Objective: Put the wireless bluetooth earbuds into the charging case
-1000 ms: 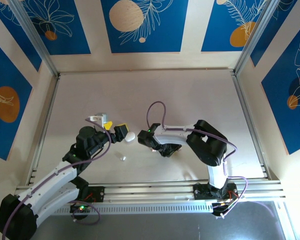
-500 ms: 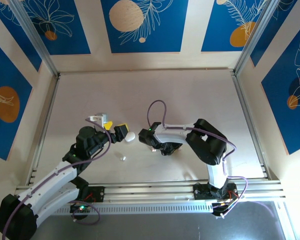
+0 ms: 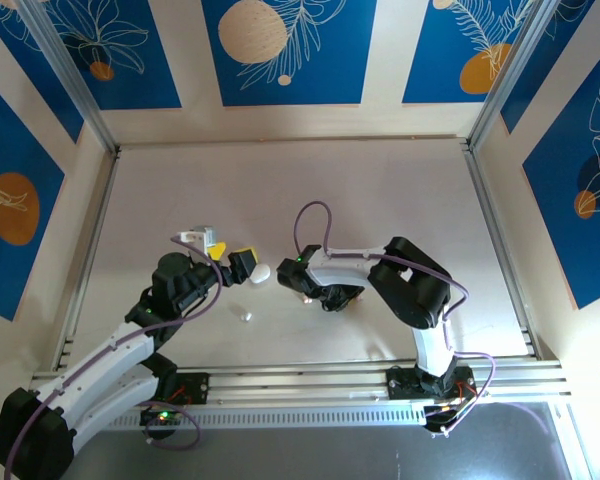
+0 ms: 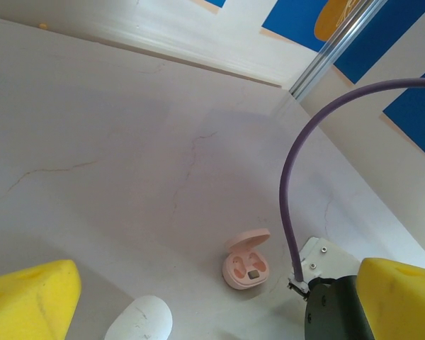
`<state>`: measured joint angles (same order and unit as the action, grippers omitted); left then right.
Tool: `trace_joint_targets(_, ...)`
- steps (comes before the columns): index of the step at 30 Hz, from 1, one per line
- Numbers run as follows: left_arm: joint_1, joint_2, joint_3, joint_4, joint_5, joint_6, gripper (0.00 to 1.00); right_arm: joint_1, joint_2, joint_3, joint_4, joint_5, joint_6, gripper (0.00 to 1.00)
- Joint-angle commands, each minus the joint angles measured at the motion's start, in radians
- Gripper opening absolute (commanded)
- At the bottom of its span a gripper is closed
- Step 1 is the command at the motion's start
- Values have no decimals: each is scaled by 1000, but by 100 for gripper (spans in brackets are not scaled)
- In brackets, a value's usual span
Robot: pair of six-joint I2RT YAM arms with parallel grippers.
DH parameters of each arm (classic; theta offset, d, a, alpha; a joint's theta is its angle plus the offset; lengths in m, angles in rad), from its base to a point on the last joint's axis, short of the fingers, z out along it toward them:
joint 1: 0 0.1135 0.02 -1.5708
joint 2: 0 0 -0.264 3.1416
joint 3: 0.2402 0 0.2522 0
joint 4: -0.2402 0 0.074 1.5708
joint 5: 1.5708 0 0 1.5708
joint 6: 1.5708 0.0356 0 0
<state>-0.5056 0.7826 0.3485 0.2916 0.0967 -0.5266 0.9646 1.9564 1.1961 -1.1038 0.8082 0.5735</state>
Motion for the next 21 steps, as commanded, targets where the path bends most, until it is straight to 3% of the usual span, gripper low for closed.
trace_joint_targets(1, 12, 4, -11, 30, 19, -14, 100, 0, 16, 7, 1, 6, -1, 28)
trace_joint_targets(21, 12, 7, -11, 37, 27, -18, 100, -3, 25, -12, -2, 4, 15, 26)
